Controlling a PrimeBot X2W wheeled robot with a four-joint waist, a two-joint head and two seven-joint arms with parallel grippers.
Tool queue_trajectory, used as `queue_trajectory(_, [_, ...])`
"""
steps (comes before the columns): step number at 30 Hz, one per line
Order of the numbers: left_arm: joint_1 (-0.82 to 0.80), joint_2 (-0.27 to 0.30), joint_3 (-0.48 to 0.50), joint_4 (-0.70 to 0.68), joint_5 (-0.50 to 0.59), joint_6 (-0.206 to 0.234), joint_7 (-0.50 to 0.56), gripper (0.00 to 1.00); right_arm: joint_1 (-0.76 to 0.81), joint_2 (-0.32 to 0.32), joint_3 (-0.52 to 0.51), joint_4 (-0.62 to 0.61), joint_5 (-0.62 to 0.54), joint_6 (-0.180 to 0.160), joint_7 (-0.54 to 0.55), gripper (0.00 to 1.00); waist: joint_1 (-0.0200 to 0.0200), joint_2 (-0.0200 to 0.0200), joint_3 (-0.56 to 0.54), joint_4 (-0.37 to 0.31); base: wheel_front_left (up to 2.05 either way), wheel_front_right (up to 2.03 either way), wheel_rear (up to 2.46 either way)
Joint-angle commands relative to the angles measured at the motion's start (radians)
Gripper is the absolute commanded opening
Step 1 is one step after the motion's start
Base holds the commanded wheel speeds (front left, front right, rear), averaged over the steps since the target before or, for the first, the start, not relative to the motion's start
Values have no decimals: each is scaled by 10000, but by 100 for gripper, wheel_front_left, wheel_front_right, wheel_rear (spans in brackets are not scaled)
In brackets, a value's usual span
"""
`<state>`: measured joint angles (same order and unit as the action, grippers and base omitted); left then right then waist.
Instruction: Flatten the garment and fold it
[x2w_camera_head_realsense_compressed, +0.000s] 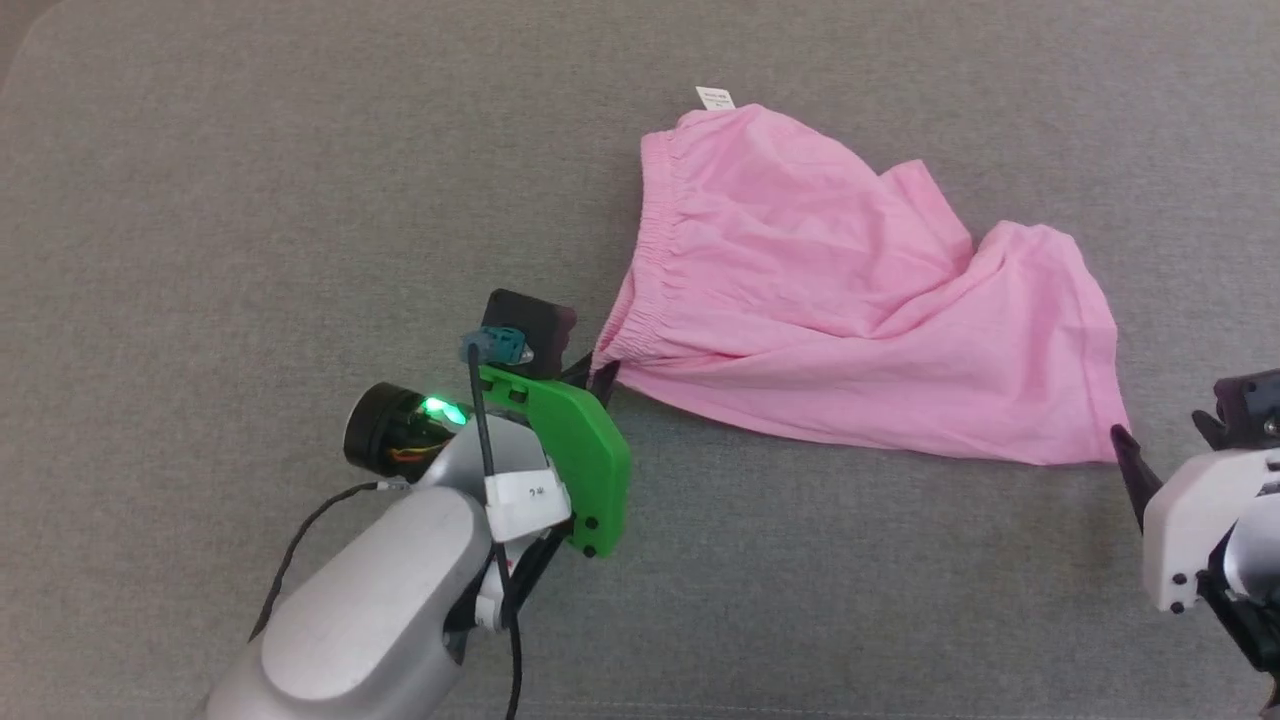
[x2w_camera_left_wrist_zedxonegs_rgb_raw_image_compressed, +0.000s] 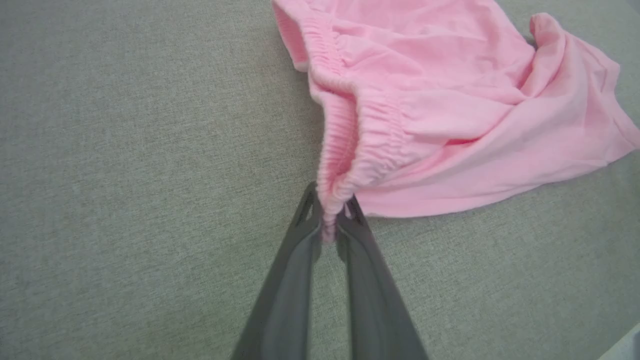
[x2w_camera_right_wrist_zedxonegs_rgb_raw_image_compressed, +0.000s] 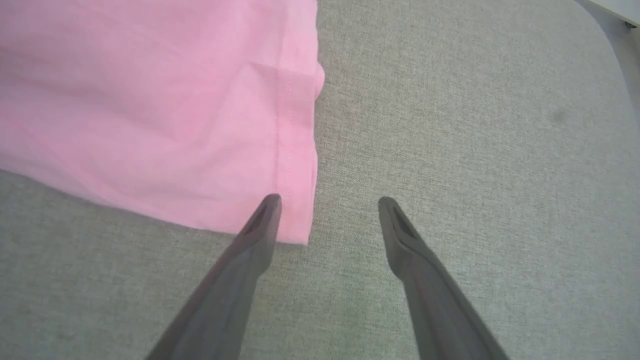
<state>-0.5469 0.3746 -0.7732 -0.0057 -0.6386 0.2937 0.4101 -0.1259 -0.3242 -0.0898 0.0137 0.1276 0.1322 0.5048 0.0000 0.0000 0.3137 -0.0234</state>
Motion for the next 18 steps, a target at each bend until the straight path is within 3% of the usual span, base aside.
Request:
queue_trajectory(1, [93,-14,-28,-76,174,92,-79,0,-174,-58,51,138,117,-15,198,100,0,0,66,122,0,0,0])
queue_trajectory(8, [93,-57,-137,-192,226,114,-109,0,-53,-47,483,340,723,-15,1332,100,0,0,229,286,0,0,0])
queue_trajectory(16, [78,67,-207,-221,283,109,-76,0,61,141,371,623,569,-15,1349,100,0,0,348,231,0,0,0])
queue_trajectory(17, [79,95,-219,-217,294,103,-71,0,75,171,401,697,571,-15,1358,92,0,0,354,223,0,0,0])
queue_trajectory(18, [87,112,-227,-211,294,99,-73,0,80,203,412,758,585,-15,1352,40,0,0,344,216,0,0,0])
